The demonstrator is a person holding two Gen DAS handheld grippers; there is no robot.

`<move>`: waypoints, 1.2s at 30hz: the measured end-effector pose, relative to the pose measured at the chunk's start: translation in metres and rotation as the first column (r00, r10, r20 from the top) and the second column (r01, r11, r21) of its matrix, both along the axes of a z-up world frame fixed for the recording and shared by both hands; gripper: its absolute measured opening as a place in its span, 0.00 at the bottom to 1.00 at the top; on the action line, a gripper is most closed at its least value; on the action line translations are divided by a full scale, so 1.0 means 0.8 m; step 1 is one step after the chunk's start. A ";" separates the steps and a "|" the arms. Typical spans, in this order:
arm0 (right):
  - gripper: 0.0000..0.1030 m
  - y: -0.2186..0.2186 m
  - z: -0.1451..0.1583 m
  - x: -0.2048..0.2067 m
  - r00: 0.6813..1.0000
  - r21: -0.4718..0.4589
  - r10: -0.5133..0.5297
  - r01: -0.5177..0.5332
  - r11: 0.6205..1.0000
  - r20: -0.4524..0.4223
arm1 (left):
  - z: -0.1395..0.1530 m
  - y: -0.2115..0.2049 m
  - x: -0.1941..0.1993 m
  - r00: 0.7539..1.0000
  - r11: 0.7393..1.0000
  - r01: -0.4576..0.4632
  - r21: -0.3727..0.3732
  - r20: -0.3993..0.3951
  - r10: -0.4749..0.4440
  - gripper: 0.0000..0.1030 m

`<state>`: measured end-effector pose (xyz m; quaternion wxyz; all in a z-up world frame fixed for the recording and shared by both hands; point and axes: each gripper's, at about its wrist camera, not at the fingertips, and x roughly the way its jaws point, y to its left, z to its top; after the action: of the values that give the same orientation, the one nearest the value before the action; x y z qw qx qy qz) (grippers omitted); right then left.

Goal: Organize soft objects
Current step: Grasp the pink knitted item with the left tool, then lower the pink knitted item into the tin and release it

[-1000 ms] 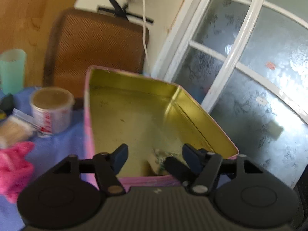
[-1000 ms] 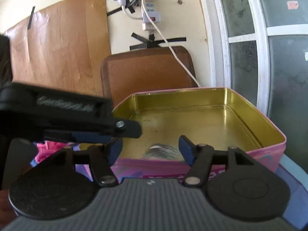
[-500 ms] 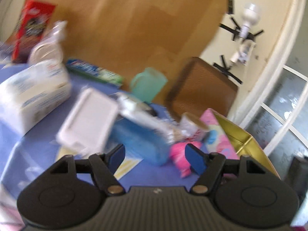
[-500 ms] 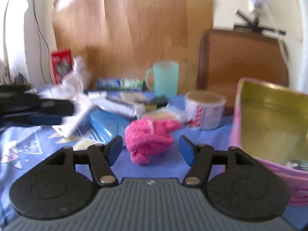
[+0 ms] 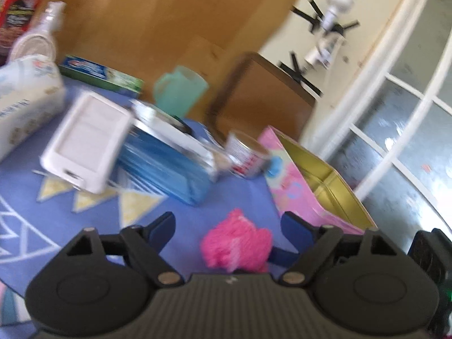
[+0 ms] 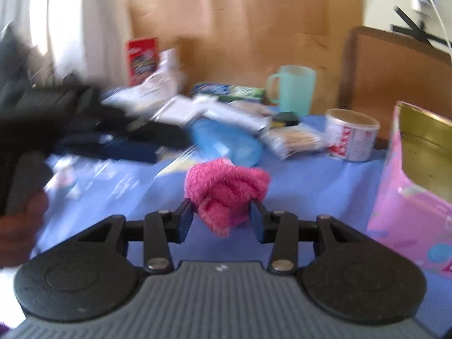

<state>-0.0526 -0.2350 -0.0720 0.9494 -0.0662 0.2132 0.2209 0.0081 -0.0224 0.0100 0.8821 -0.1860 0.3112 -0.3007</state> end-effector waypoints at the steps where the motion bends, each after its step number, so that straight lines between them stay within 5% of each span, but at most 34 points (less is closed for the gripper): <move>1: 0.47 0.003 -0.003 -0.006 1.000 -0.018 0.004 -0.004 1.000 0.011 | -0.003 -0.006 0.000 1.000 1.000 0.011 0.018 -0.004 -0.011 0.76; 4: 0.55 0.010 -0.015 -0.004 1.000 -0.038 -0.005 0.005 0.999 -0.010 | -0.018 -0.020 0.007 0.998 0.996 0.029 0.087 -0.064 -0.023 0.53; 6: 0.50 0.007 -0.021 0.000 0.999 -0.002 -0.005 0.005 1.000 -0.035 | -0.023 -0.020 0.007 0.994 0.998 0.050 0.036 -0.096 -0.046 0.48; 12: 0.47 -0.017 -0.008 -0.019 0.993 0.047 -0.075 0.071 0.996 0.090 | 0.018 -0.064 0.006 0.994 0.991 0.107 0.077 0.028 -0.110 0.48; 18: 0.48 -0.086 0.027 -0.024 0.932 0.106 -0.275 0.256 0.961 0.238 | 0.062 -0.169 0.025 0.958 0.968 0.221 0.122 0.158 -0.239 0.48; 25: 0.51 -0.161 0.035 0.032 0.879 0.172 -0.454 0.429 0.887 0.147 | 0.047 -0.265 0.052 0.955 0.956 0.229 0.184 0.151 -0.257 0.61; 30: 0.85 -0.175 0.024 0.032 0.838 0.213 -0.535 0.506 0.836 0.110 | 0.040 -0.245 0.044 0.961 0.963 0.180 0.200 0.173 -0.215 0.72; 35: 0.82 -0.176 0.026 0.009 0.809 0.269 -0.564 0.513 0.815 0.166 | 0.037 -0.149 0.028 0.970 0.986 0.078 0.148 0.219 -0.109 0.75; 36: 0.73 -0.174 0.028 0.001 0.801 0.286 -0.568 0.509 0.812 0.188 | 0.033 -0.125 0.026 0.972 0.988 0.045 0.145 0.223 -0.077 0.75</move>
<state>-0.0514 -0.3738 -0.0496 0.9937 0.0746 0.0684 -0.0481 0.0287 -0.1223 0.0365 0.9132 -0.0787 0.2335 -0.3244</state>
